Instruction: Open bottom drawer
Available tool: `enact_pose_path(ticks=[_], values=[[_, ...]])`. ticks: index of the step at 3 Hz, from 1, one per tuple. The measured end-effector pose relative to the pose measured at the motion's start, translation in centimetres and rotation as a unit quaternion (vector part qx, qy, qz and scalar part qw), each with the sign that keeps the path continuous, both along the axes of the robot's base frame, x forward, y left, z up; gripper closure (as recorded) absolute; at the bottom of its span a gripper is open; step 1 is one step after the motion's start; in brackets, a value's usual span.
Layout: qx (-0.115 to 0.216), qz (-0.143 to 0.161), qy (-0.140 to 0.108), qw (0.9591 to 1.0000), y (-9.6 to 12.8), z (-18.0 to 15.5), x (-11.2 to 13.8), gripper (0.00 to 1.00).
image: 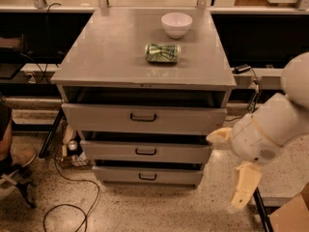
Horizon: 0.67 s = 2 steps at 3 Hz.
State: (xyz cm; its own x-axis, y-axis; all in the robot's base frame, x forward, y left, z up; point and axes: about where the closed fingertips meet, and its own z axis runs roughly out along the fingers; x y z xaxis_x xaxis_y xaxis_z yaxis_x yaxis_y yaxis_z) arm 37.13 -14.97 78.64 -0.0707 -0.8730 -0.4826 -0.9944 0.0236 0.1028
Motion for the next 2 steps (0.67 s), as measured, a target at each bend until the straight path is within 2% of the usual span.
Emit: enact_pose_path(ticks=[1, 2], values=[[0.048, 0.029, 0.073, 0.9957, 4.74, -7.99, -3.31, 0.0], [0.048, 0.029, 0.073, 0.9958, 4.74, -7.97, -3.29, 0.0]])
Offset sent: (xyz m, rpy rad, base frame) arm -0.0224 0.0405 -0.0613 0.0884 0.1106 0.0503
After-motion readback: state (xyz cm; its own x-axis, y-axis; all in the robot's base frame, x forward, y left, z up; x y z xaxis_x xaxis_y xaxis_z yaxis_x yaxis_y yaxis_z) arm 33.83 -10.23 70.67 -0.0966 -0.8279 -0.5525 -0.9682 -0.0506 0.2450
